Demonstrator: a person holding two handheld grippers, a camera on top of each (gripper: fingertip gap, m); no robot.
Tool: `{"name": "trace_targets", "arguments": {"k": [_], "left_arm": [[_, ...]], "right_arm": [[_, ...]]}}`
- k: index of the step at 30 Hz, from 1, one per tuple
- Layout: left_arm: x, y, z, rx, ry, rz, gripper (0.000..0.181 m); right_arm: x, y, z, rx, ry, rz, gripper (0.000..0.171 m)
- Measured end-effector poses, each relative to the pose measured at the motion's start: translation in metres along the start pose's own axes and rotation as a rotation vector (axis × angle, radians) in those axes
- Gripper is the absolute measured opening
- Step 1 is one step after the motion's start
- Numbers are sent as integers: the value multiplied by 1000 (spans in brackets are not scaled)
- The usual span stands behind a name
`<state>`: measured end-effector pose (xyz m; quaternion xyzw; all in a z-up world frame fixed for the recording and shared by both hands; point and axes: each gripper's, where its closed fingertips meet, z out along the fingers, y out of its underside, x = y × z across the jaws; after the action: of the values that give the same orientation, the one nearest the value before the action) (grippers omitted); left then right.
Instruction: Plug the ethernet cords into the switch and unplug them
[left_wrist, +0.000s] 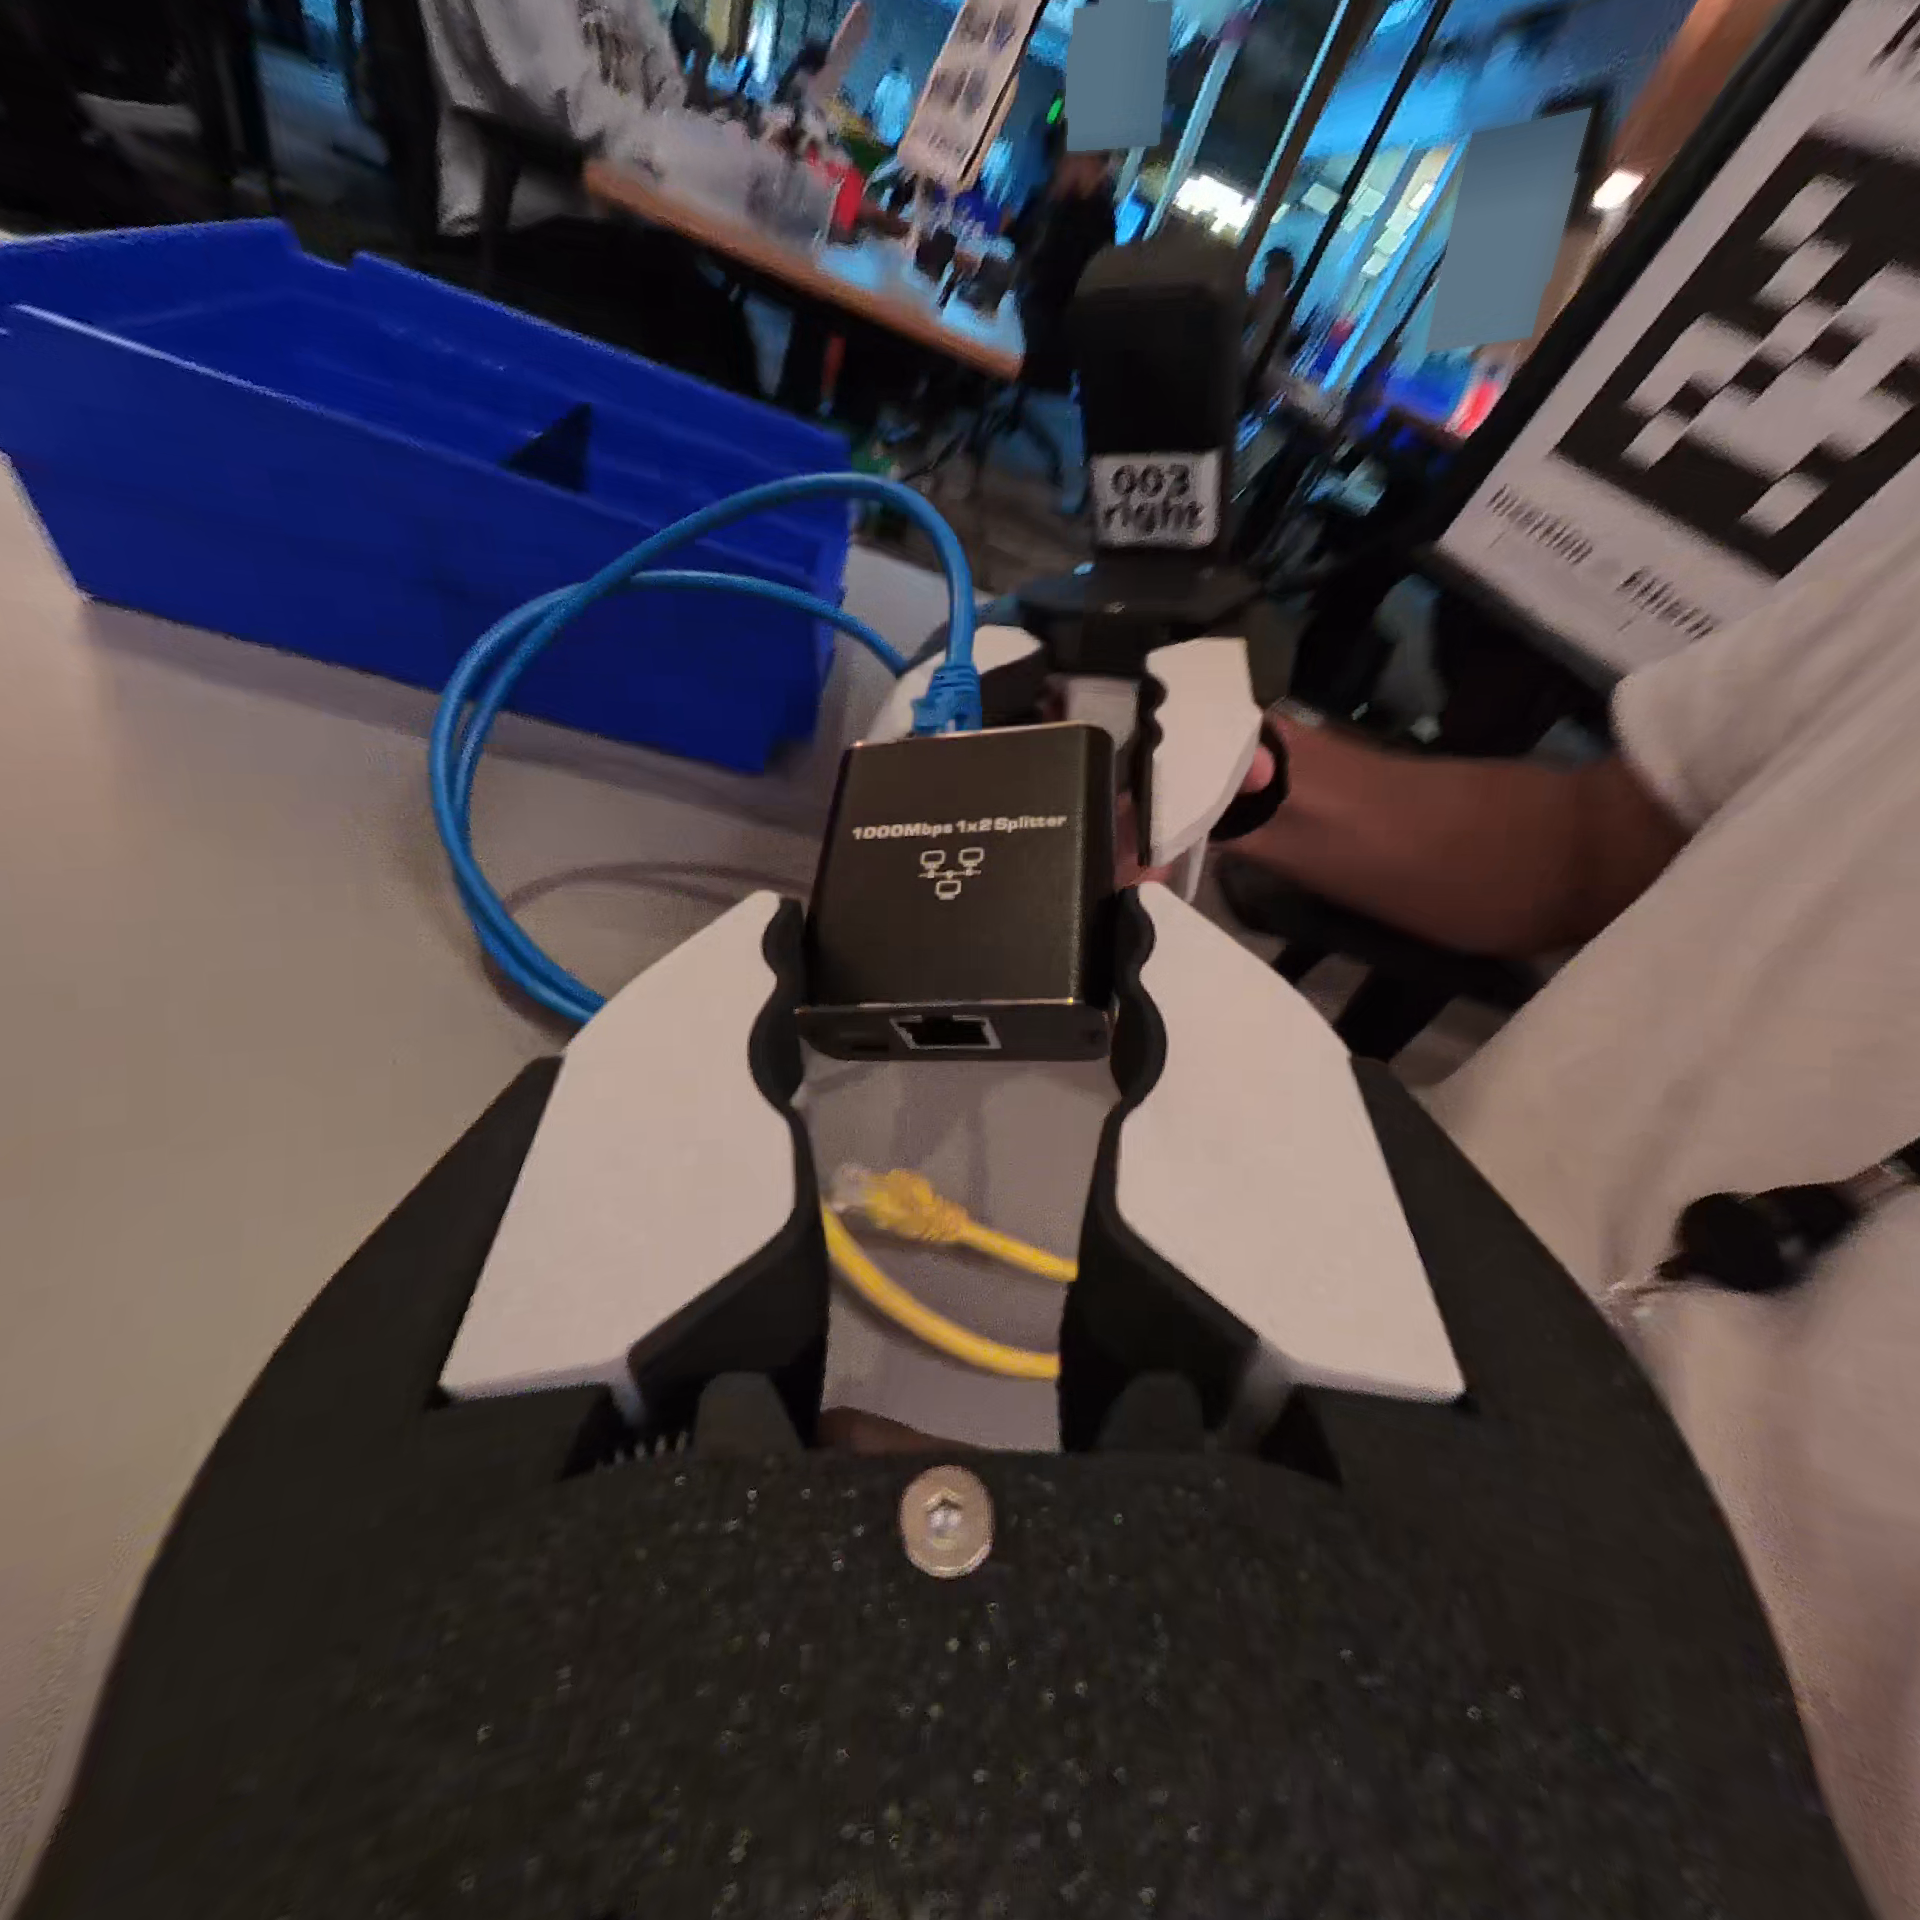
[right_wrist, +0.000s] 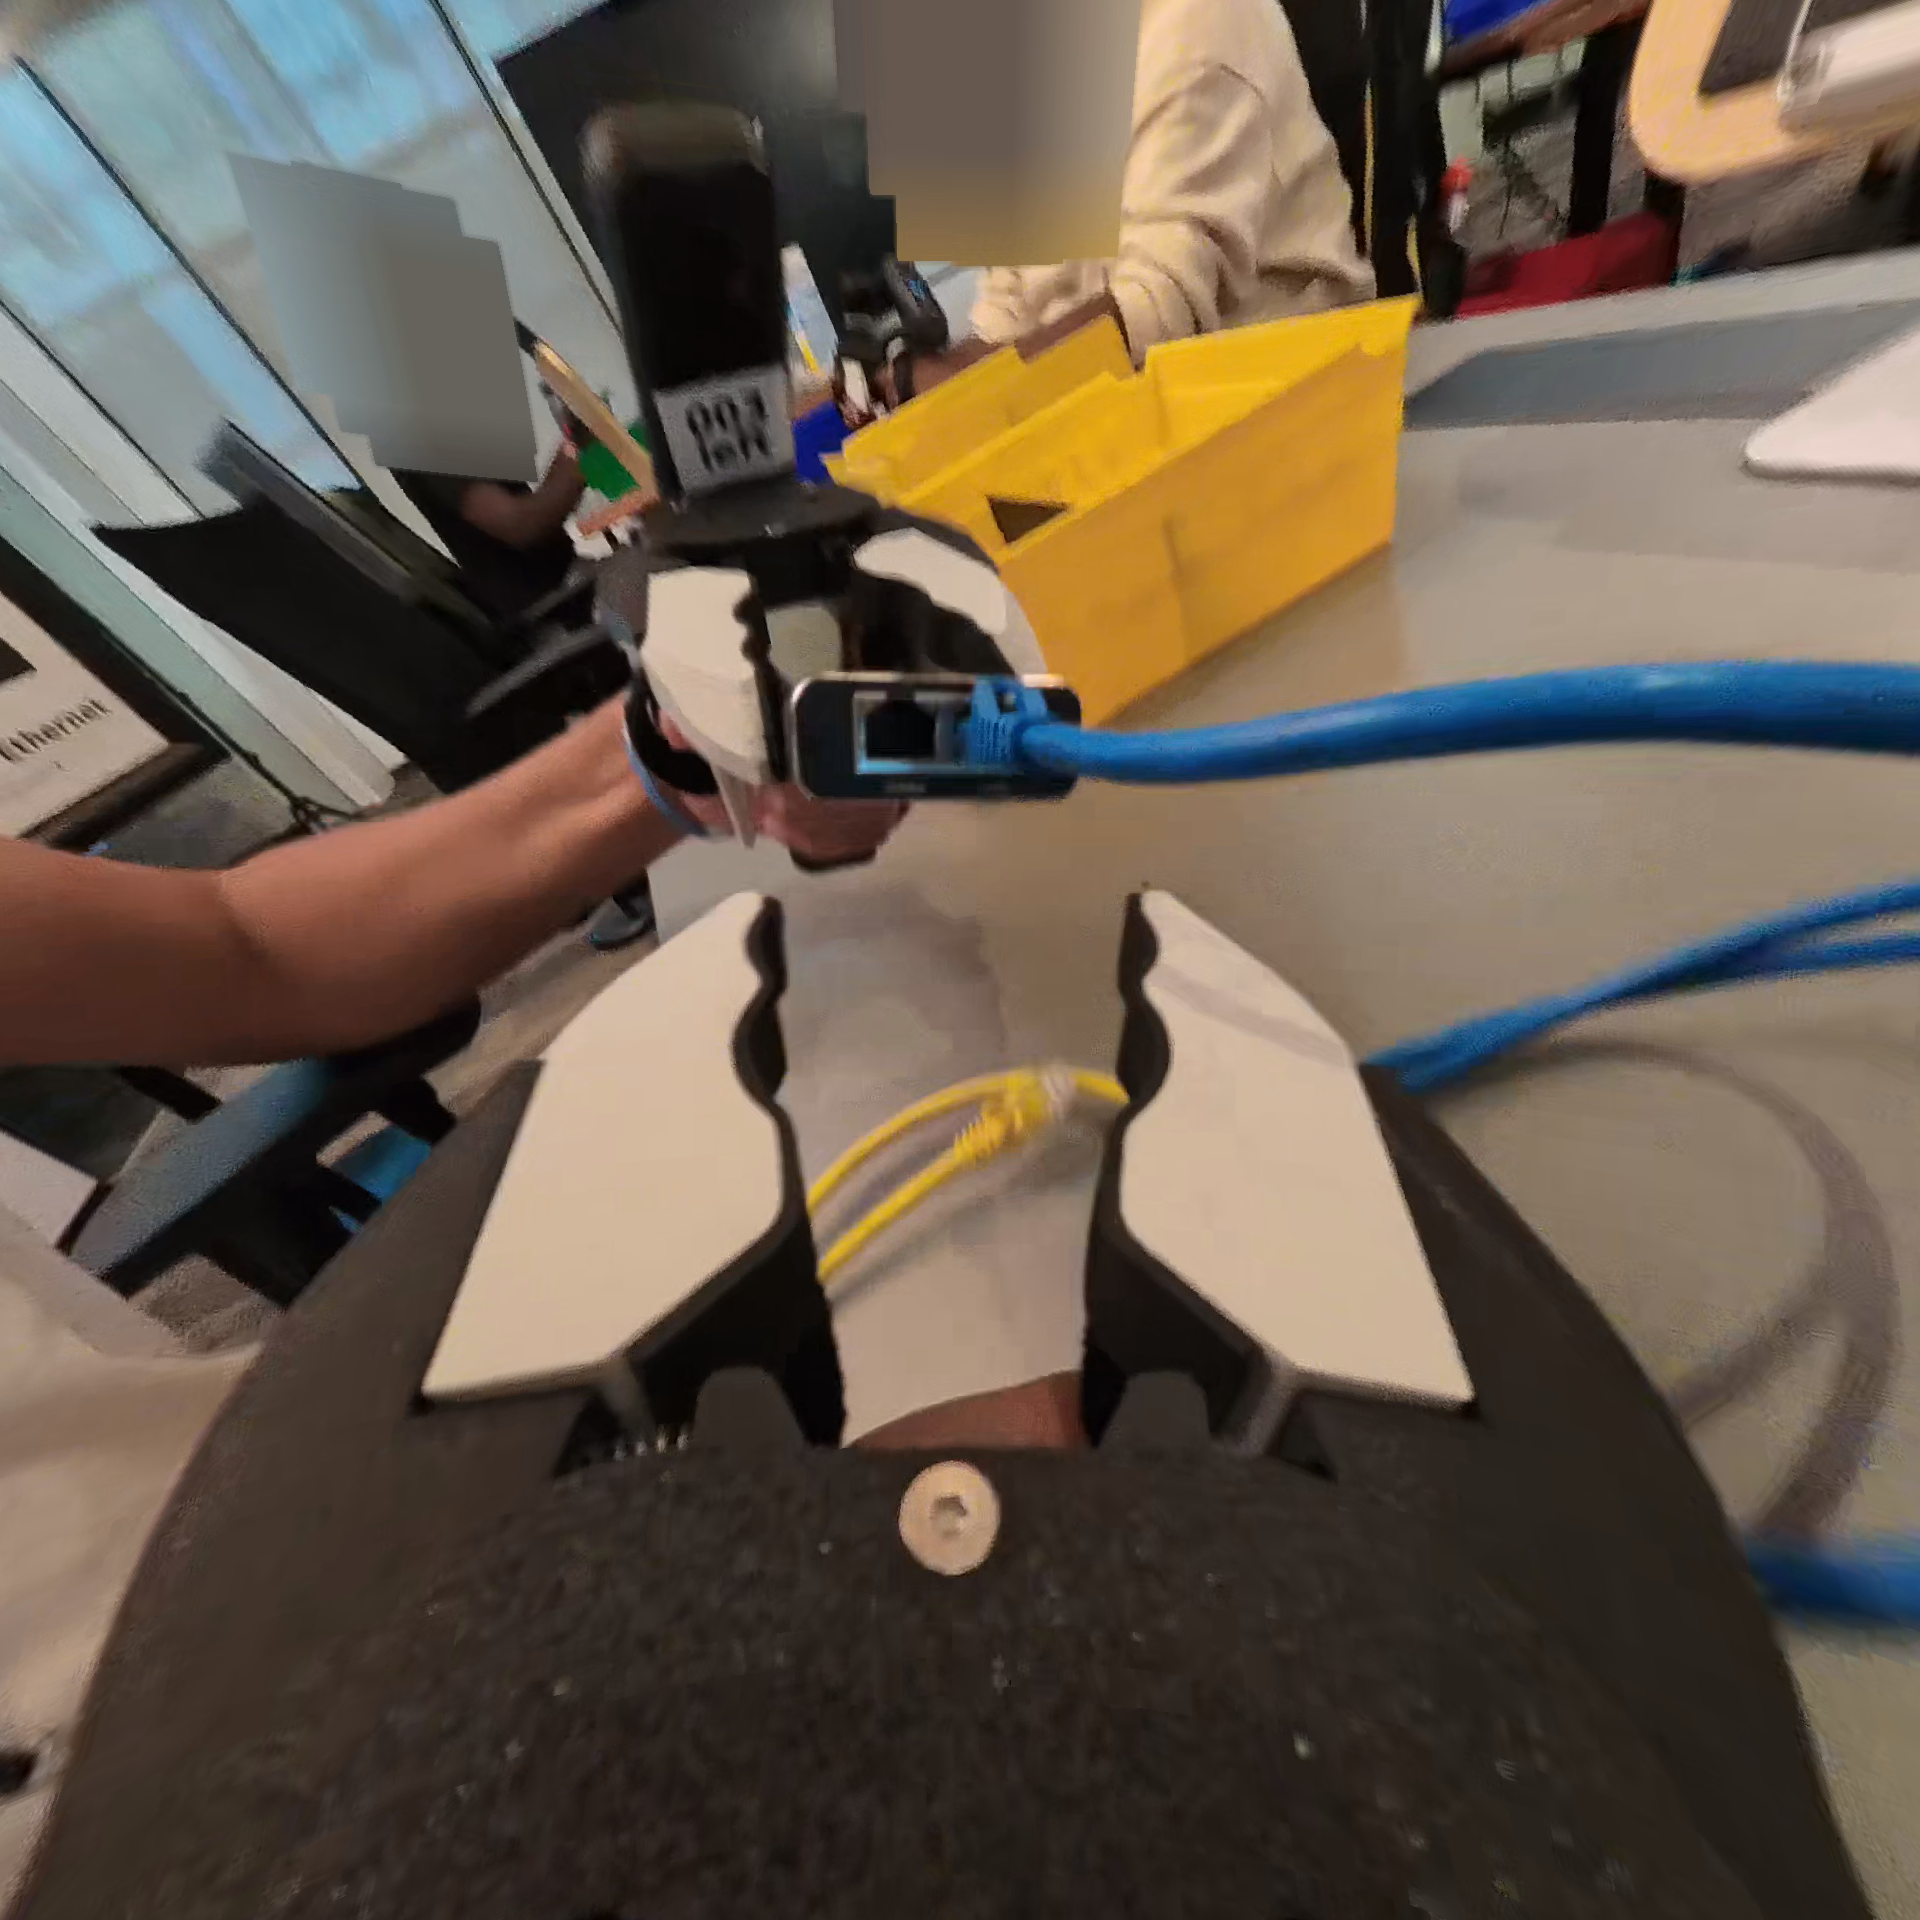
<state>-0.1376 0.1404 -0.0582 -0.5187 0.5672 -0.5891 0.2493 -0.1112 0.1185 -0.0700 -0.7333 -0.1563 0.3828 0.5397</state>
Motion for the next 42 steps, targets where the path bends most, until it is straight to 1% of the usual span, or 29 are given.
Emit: {"name": "trace_targets", "arguments": {"k": [1,3,4,5,6,7,9,10,12,14,15,17,18,19,21,23,25,28,30,31,36,38,39,41,42], "left_arm": [[5,-4,1,32,38,-29,57],[11,-5,3,69,87,-51,56],[11,-2,4,56,82,-38,56],[11,2,6,31,72,-20,56],[11,4,6,20,67,-8,56],[12,3,6,21,66,0,56],[11,2,6,17,53,6,55],[9,4,6,4,36,12,52],[9,5,7,-6,-4,76,6],[9,4,11,-8,-47,133,4],[5,5,13,-28,-83,143,16],[-3,9,12,-91,-179,181,40],[-7,11,10,-129,-244,224,48],[-11,12,7,-170,-325,292,59],[-21,18,1,-295,-507,494,66],[-30,23,-1,-396,-666,682,65],[-32,27,1,-422,-730,783,57],[-38,39,1,-456,-772,843,46],[-39,39,0,-448,-811,899,29],[-39,39,0,-438,-823,912,26],[-42,39,-1,-395,-849,896,26],[-44,28,-13,-375,-916,939,26],[-49,23,-24,-369,-953,931,26],[-60,17,-48,-332,-1025,878,26],[-64,16,-59,-317,-1061,853,26]], "right_arm": [[-3,-8,3,43,-7,-12,69],[-6,-20,6,95,-24,-12,76],[-7,-23,8,97,-38,9,81],[-8,-25,9,94,-57,31,81],[-8,-24,10,83,-66,49,79],[-7,-22,10,65,-69,58,69],[-12,-18,12,47,-116,81,55],[-8,-16,13,26,-107,112,55],[9,-5,15,-47,-9,165,55],[11,2,19,-60,2,179,54],[10,3,21,-48,6,190,54],[22,2,21,-45,93,159,54],[27,0,20,-41,126,163,55],[33,-3,19,-34,157,170,55],[41,-6,16,-25,213,162,54],[36,-7,21,-29,199,162,54],[25,-3,32,-54,167,151,54],[13,3,45,-87,155,116,54],[8,7,51,-108,157,95,54],[7,10,54,-123,163,85,54],[7,12,56,-122,163,59,55],[0,5,46,-110,84,91,53],[-4,0,34,-105,46,97,52],[1,-10,3,-76,53,75,49],[6,-13,-12,-70,71,74,45]]}}
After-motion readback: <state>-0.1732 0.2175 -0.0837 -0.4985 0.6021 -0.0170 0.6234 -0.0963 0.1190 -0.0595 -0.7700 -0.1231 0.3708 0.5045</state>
